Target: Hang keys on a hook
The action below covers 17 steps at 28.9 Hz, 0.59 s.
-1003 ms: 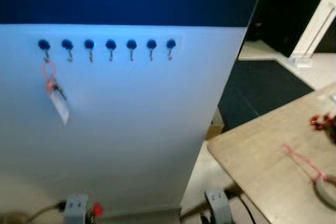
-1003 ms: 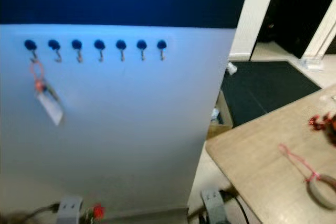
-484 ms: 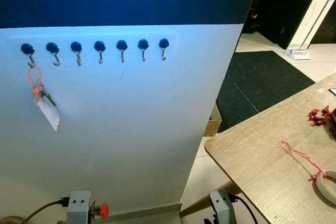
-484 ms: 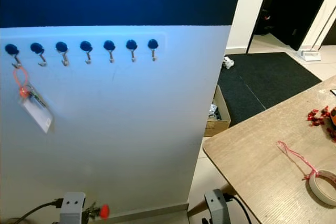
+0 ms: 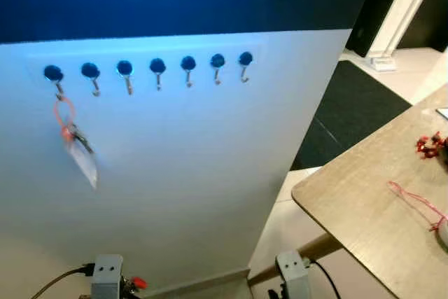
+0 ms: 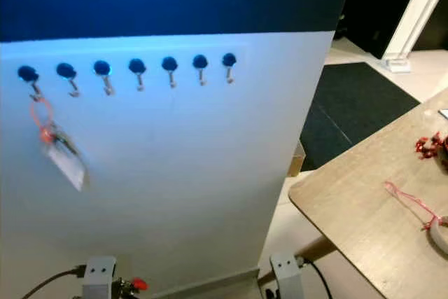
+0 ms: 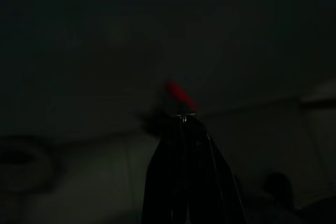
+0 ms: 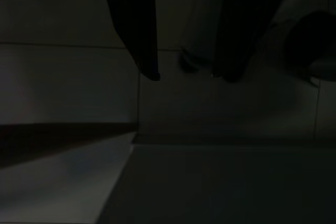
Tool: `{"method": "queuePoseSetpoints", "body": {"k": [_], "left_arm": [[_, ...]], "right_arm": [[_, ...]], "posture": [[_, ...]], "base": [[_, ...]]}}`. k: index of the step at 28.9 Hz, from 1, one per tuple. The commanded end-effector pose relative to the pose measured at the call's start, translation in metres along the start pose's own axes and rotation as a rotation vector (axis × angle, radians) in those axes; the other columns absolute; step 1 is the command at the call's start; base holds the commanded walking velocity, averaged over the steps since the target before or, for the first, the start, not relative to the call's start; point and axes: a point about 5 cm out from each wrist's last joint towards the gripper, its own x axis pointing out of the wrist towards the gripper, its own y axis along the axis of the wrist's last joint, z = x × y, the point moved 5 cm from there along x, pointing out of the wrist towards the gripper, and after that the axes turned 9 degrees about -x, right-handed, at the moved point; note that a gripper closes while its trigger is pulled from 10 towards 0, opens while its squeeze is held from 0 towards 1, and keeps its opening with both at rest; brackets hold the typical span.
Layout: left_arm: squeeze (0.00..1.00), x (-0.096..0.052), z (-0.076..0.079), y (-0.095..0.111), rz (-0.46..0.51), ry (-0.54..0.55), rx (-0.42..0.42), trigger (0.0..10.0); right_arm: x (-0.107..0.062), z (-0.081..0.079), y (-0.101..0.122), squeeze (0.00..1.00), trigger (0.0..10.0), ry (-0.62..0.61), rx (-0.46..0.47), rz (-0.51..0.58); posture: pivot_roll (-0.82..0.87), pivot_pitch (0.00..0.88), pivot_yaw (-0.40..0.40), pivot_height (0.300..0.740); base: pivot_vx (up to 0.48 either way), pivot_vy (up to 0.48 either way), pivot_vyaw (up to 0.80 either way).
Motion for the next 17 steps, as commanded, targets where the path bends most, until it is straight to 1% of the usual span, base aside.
{"method": "queuePoseSetpoints", "body": {"k": [1, 3, 9, 12, 17], "left_arm": [[0.0, -0.0035, -0.0019, -0.0076, -0.021, 0.003, 0.001, 10.0], [0.0, -0.0035, -0.0018, -0.0071, -0.018, 0.001, 0.001, 10.0], [0.0, -0.0039, -0.0018, -0.0047, -0.003, -0.012, 0.007, 10.0], [0.0, -0.0044, -0.0017, -0.005, -0.007, -0.027, 0.046, 10.0], [0.0, -0.006, -0.0017, -0.0072, -0.007, -0.028, 0.048, 10.0]], "right_arm": [[-0.0017, 0.0021, -0.0059, 0.0, 10.0, -0.009, 0.01, -0.018], [-0.0018, 0.002, -0.0063, 0.0, 10.0, -0.009, 0.011, -0.02], [-0.0025, 0.002, -0.0093, 0.0, 10.0, -0.01, 0.013, -0.031], [-0.0032, 0.0018, -0.0119, 0.0, 10.0, -0.01, 0.015, -0.04], [-0.0035, 0.0009, -0.0136, 0.0, 10.0, -0.009, 0.017, -0.046]], "posture": [[0.08, 0.043, -0.04, 0.74], [0.08, 0.044, -0.039, 0.74], [0.08, 0.043, -0.039, 0.74], [0.08, 0.043, -0.038, 0.74], [0.08, 0.044, -0.039, 0.74]], "base": [[0.0, 0.48, 0.0], [0.0, 0.48, 0.0], [0.0, 0.0, 0.0], [0.0, 0.0, 0.0], [0.0, -0.48, 0.0]]}}
